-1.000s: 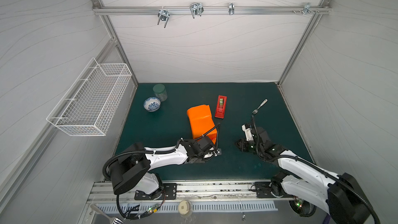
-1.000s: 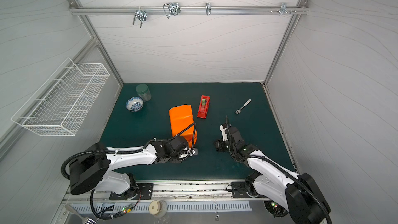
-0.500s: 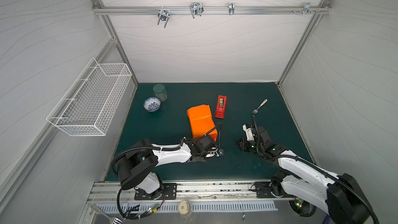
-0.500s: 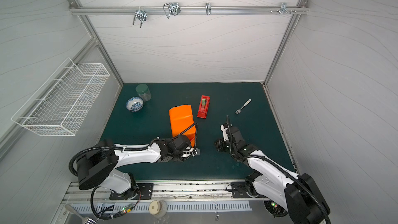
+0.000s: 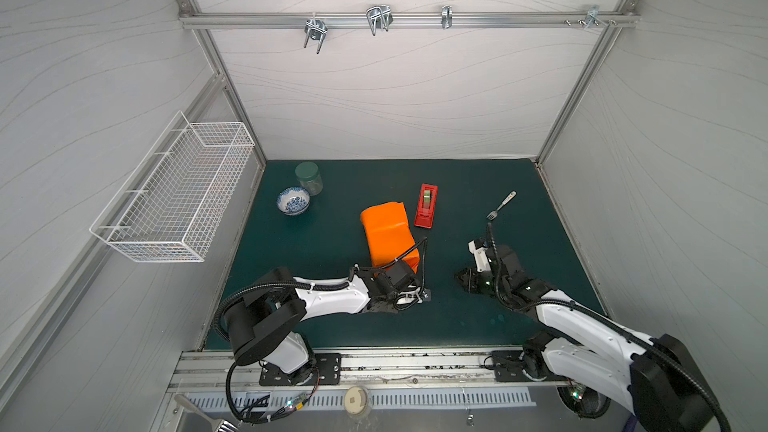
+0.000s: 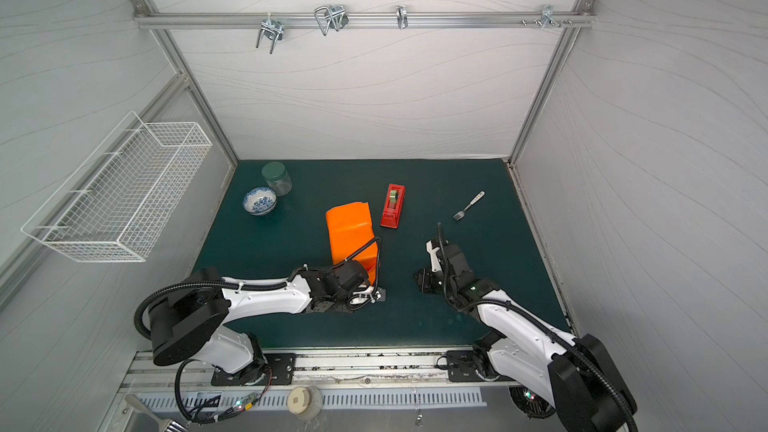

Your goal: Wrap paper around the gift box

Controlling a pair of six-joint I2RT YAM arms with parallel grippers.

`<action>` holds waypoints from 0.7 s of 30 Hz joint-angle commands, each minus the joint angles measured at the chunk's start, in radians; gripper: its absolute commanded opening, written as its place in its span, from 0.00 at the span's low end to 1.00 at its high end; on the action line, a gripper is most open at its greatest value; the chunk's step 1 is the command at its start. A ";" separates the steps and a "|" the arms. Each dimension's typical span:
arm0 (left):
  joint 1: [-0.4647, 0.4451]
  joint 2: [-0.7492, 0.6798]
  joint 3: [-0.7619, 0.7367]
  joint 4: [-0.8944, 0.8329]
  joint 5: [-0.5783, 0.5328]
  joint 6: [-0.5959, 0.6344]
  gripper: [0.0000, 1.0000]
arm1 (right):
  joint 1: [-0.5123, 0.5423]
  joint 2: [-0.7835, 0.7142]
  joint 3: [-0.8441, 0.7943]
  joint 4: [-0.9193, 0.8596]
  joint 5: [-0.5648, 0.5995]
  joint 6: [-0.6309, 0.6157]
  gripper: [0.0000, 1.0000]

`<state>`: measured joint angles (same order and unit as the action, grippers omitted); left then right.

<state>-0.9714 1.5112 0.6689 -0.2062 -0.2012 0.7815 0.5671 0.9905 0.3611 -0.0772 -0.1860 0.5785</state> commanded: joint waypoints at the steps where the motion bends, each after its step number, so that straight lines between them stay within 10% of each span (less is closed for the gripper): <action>1: 0.013 -0.017 -0.004 0.025 0.015 0.009 0.00 | -0.006 -0.004 -0.002 -0.006 -0.017 -0.002 0.20; 12: 0.068 -0.141 -0.049 0.116 0.069 -0.049 0.00 | 0.128 0.048 -0.007 0.095 -0.031 0.020 0.21; 21: 0.099 -0.181 -0.062 0.121 0.096 -0.078 0.00 | 0.389 0.266 -0.065 0.528 0.135 0.047 0.17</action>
<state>-0.8833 1.3567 0.6098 -0.1261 -0.1379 0.7132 0.8909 1.2072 0.3225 0.2310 -0.1474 0.6224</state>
